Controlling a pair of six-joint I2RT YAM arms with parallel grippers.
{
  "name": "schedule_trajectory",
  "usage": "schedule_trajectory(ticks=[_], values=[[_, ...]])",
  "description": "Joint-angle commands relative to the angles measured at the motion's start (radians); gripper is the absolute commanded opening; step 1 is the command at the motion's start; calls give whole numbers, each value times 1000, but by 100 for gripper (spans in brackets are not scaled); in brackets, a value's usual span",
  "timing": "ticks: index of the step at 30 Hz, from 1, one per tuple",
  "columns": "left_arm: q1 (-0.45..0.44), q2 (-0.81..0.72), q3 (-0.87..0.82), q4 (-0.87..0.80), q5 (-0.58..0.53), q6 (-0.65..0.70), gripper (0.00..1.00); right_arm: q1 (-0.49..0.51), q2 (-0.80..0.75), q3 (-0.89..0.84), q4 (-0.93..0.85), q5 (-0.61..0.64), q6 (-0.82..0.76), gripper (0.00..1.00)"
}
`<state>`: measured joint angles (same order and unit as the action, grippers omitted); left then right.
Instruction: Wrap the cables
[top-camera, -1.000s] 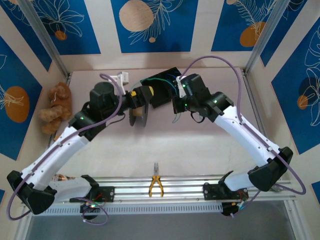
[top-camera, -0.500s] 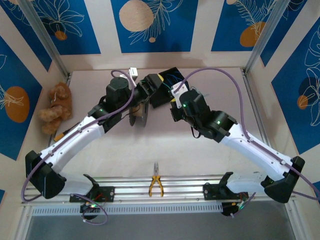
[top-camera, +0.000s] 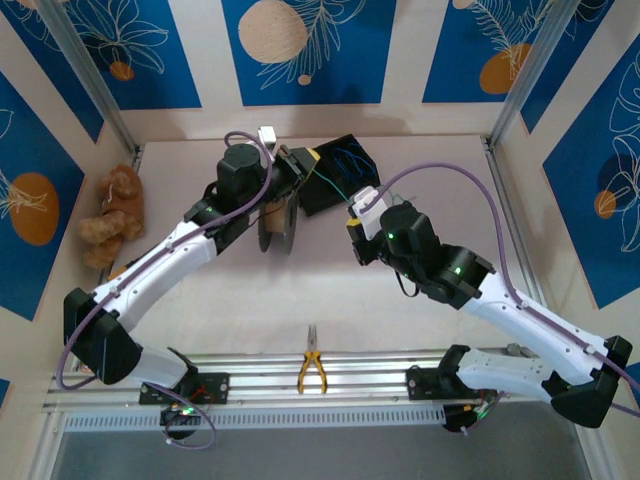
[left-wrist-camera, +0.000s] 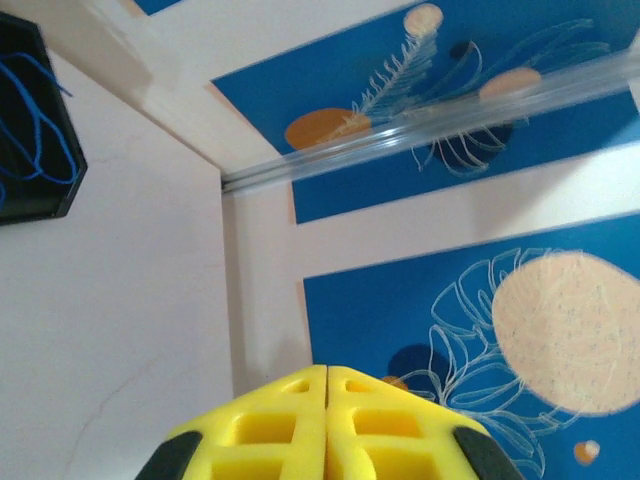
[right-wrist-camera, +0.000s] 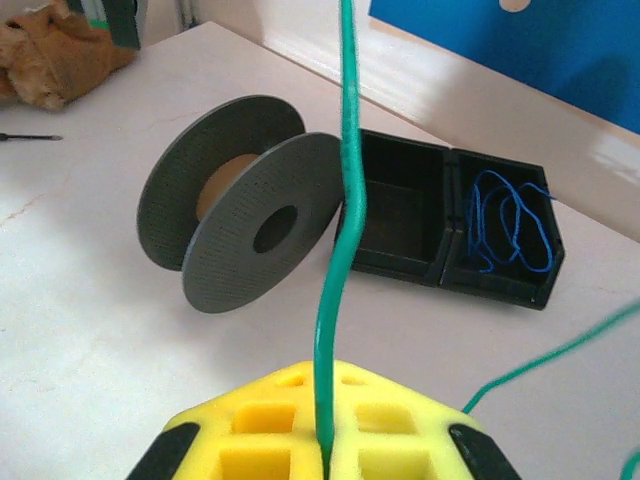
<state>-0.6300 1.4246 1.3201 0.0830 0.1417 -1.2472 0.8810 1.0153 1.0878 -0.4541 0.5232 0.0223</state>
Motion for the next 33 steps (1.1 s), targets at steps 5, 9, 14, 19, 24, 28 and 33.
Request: schedule_trajectory(ticks=[5,9,14,19,24,28,33], values=[[41,45,92,7,101,85,0,-75,-20,1,-22,-208,20,18],[49,83,168,-34,211,173,0,-219,-29,26,-51,-476,98,58],[49,131,245,-65,351,274,0,-424,-8,74,-56,-876,194,74],[48,156,249,14,453,269,0,-523,66,122,-40,-1068,252,74],[43,167,233,99,496,234,0,-563,141,142,32,-1174,312,72],[41,175,223,139,507,219,0,-566,190,139,113,-1262,367,63],[38,175,203,157,495,216,0,-550,223,128,170,-1289,401,59]])
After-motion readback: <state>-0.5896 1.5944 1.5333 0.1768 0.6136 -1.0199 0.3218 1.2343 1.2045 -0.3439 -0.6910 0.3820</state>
